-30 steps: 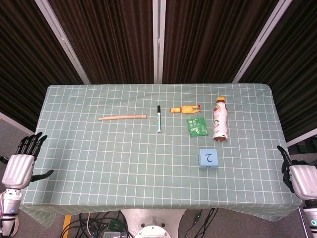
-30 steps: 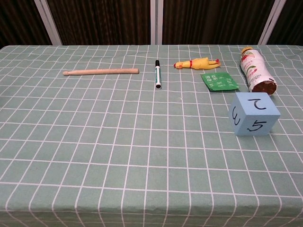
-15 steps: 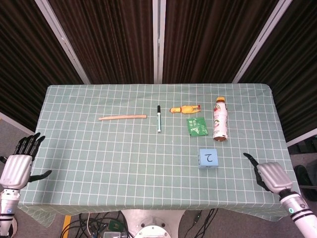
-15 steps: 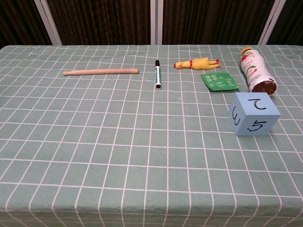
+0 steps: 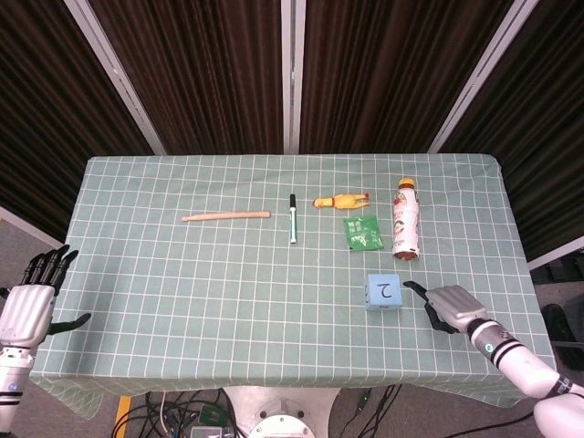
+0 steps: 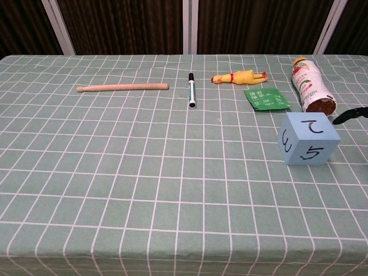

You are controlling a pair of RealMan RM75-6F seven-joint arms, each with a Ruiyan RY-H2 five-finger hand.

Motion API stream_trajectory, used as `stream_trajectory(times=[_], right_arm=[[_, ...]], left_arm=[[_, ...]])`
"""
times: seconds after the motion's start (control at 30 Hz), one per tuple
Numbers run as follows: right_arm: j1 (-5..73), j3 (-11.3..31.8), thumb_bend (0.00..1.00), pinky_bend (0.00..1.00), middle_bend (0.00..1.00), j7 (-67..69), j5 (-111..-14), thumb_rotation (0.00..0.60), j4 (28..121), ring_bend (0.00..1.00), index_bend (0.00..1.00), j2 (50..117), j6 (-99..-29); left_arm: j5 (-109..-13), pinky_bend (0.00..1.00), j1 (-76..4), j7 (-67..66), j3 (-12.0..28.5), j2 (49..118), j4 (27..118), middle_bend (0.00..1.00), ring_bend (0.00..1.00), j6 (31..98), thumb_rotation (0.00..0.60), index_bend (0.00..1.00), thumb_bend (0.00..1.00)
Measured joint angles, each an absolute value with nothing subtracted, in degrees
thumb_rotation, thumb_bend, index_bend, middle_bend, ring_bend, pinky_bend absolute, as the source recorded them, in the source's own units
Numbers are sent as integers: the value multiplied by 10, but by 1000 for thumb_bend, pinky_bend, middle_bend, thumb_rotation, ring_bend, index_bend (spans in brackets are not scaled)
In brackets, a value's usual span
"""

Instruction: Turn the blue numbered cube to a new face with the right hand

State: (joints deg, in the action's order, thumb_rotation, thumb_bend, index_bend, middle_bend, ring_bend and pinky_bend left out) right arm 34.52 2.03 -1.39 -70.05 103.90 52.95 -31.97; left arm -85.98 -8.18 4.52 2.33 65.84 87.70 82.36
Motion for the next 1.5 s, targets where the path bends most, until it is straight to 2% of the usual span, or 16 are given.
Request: stream_trajectory(times=[0.43, 0.73, 1.23, 1.5], right_arm=[[442, 24, 1000, 783, 987, -71, -599, 600, 1045, 859, 0, 539, -269], [548, -1, 1000, 783, 988, -98, -510, 600, 1054, 860, 0, 535, -210], [744, -105, 1000, 784, 990, -137, -353, 600, 1066, 864, 0, 558, -209], [800, -168, 1000, 784, 990, -145, -304, 600, 1074, 864, 0, 559, -225]], left_arm=[[-858, 0, -81, 46, 24, 654, 877, 0, 0, 824, 600, 27, 20], [-854, 0, -77, 55, 24, 651, 873, 0, 0, 826, 600, 27, 20], [-851, 0, -69, 80, 23, 649, 855, 0, 0, 831, 600, 27, 20], [-854, 0, -71, 87, 23, 649, 852, 0, 0, 827, 600, 27, 19]])
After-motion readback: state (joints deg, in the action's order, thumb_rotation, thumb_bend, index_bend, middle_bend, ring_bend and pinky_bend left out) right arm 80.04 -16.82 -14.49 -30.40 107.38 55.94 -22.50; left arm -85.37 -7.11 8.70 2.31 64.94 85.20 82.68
